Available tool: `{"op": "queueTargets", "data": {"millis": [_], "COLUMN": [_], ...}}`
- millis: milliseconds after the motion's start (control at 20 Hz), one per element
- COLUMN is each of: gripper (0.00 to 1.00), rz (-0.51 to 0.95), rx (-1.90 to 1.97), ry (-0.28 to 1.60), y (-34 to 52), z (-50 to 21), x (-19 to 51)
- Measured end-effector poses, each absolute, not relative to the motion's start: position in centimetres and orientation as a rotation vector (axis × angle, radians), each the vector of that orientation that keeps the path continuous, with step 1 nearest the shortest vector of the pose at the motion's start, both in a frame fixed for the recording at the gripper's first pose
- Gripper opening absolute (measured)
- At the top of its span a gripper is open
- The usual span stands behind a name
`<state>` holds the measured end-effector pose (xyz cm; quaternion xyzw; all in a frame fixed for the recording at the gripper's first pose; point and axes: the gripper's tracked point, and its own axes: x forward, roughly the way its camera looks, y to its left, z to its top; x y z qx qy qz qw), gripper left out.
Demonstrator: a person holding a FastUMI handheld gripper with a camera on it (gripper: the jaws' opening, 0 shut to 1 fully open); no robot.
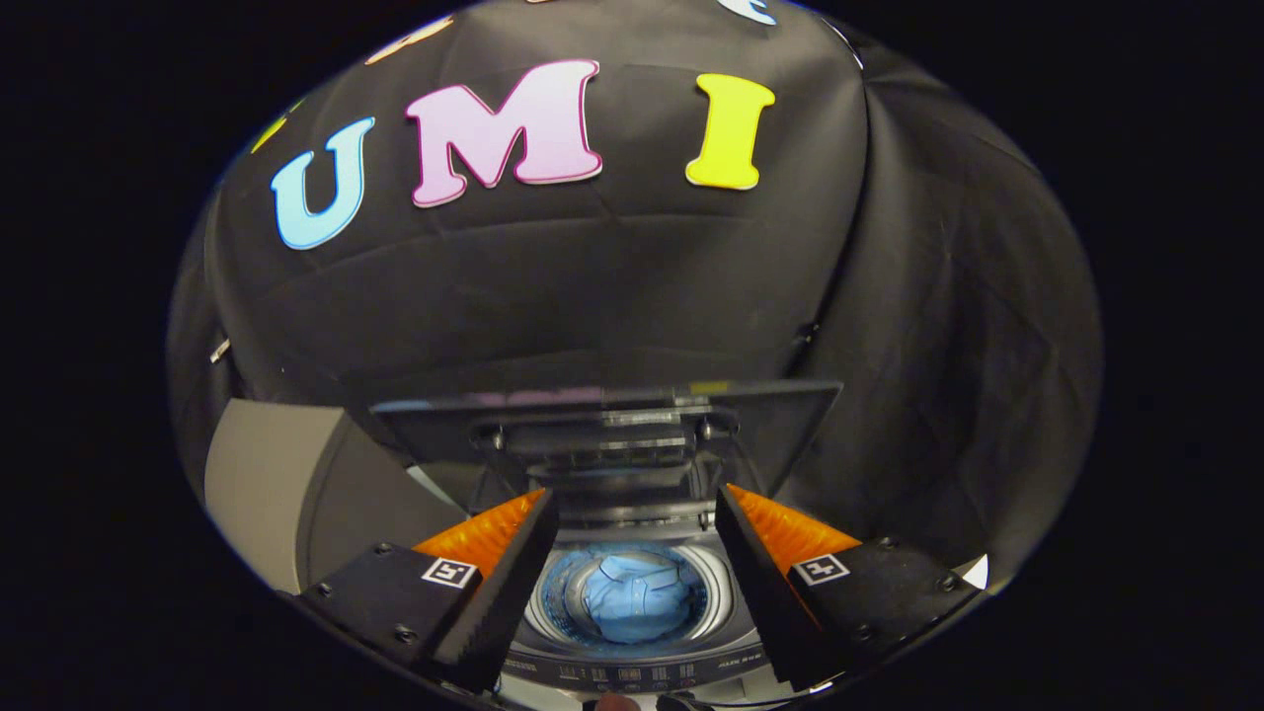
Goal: Put the clothes into the washing machine and then close the washing machine lid.
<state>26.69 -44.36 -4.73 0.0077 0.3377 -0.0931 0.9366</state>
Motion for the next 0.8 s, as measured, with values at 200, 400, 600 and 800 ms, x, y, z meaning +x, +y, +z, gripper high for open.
{"op": "queueTargets", "data": {"millis": [200, 400, 600, 800], "gripper": [1.0, 0.99, 0.99, 1.0], "rz": [-0.182, -0.188, -0.179, -0.152], "rx": [0.017, 0.02, 0.037, 0.021], "ry": [0.653, 0.669, 0.712, 0.779], "y": [-44.3, -44.6, -44.3, -43.9], "z": [-2.0, -2.2, -4.4, -7.1], "x": [30.2, 33.0, 35.6, 36.5]}}
